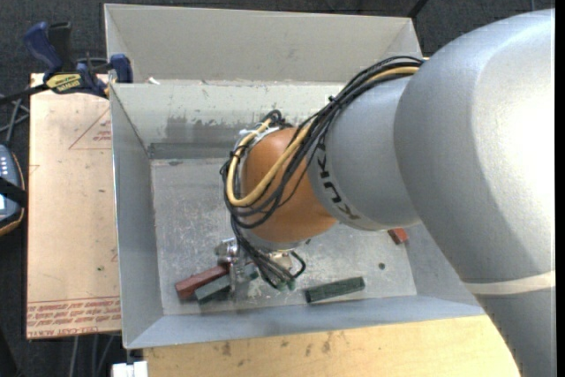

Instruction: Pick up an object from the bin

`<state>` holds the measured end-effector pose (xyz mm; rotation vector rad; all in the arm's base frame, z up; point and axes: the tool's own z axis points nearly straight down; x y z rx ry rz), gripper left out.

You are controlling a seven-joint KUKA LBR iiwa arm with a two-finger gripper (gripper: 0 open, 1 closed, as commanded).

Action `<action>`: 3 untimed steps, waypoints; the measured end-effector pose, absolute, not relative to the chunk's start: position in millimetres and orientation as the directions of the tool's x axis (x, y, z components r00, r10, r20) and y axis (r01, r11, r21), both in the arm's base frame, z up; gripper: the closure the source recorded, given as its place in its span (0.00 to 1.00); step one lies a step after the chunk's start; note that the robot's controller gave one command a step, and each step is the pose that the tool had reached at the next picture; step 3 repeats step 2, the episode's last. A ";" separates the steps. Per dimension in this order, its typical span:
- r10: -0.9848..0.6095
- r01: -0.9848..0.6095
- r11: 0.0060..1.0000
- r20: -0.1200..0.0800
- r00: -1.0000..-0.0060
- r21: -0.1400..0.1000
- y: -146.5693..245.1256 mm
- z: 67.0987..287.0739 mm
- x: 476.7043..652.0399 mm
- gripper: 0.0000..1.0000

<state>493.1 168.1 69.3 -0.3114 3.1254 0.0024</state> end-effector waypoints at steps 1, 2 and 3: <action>-0.197 -0.197 0.980 -0.001 -0.980 0.001 168.0 69.3 493.1 1.00; -0.290 -0.291 0.957 -0.006 -0.957 0.001 171.6 223.5 497.1 1.00; -0.290 -0.291 0.957 -0.006 -0.957 0.001 171.6 223.5 497.1 1.00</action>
Offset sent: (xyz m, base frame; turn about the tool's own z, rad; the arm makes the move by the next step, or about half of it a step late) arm 0.0025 0.0026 0.1531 -0.0971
